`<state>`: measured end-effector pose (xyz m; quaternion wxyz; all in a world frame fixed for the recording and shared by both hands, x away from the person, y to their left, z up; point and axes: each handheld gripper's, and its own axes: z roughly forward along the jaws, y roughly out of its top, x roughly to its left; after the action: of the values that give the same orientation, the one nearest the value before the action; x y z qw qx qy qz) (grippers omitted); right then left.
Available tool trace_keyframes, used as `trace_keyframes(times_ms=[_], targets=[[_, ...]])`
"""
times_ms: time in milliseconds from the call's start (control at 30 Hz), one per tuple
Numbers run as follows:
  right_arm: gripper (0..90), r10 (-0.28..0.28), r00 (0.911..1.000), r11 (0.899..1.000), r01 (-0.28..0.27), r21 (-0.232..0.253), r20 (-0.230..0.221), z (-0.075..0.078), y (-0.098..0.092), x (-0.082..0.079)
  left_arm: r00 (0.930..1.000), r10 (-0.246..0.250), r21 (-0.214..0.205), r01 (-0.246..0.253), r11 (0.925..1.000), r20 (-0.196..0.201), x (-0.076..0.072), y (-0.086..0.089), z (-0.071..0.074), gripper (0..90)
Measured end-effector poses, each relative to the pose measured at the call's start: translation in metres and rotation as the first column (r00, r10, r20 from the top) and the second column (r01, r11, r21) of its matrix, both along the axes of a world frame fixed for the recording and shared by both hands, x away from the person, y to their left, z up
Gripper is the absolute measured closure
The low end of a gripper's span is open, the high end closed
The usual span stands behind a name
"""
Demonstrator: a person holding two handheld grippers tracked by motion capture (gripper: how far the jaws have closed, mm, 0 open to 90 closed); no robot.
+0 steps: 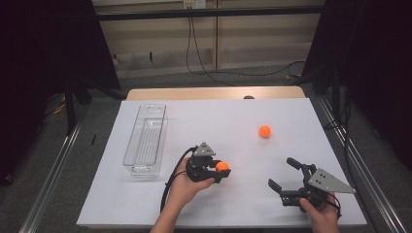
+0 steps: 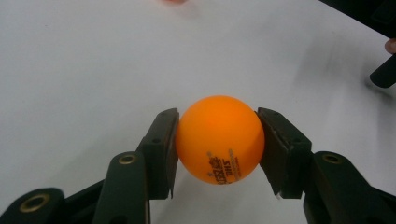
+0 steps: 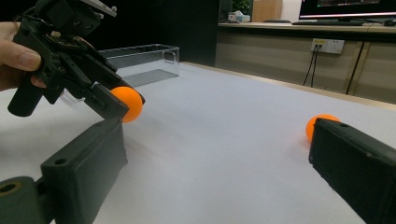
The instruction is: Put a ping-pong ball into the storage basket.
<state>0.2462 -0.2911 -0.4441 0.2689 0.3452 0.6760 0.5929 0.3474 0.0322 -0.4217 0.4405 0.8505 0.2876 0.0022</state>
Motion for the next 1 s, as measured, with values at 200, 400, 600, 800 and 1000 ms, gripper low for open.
trace_keyframes(times_ms=[200,400,600,800,1000], targets=[[3.5,-0.001,1.0,1.0,0.001,-0.002,0.0,0.0,0.0,0.0,1.0,0.008,-0.002,-0.008,1.0,-0.004,0.001,0.003,0.002,50.7],[3.5,-0.002,1.0,1.0,0.002,-0.002,-0.001,0.0,0.0,0.0,0.9998,0.018,-0.002,-0.018,0.9998,0.0,0.002,0.005,0.003,50.7],[3.5,-0.001,1.0,1.0,0.001,-0.001,0.0,0.0,0.0,0.0,0.9996,0.027,-0.006,-0.027,0.9996,-0.001,0.003,0.007,0.004,50.7],[3.5,-0.002,1.0,1.0,0.002,-0.001,0.0,0.0,0.0,0.0,0.9994,0.033,-0.002,-0.033,0.9995,0.005,0.004,0.01,0.005,50.7],[3.5,0.0,1.0,1.0,0.0,-0.002,0.0,0.0,0.0,0.0,0.9985,0.053,0.007,-0.053,0.9986,0.01,0.005,0.014,0.007,50.7]])
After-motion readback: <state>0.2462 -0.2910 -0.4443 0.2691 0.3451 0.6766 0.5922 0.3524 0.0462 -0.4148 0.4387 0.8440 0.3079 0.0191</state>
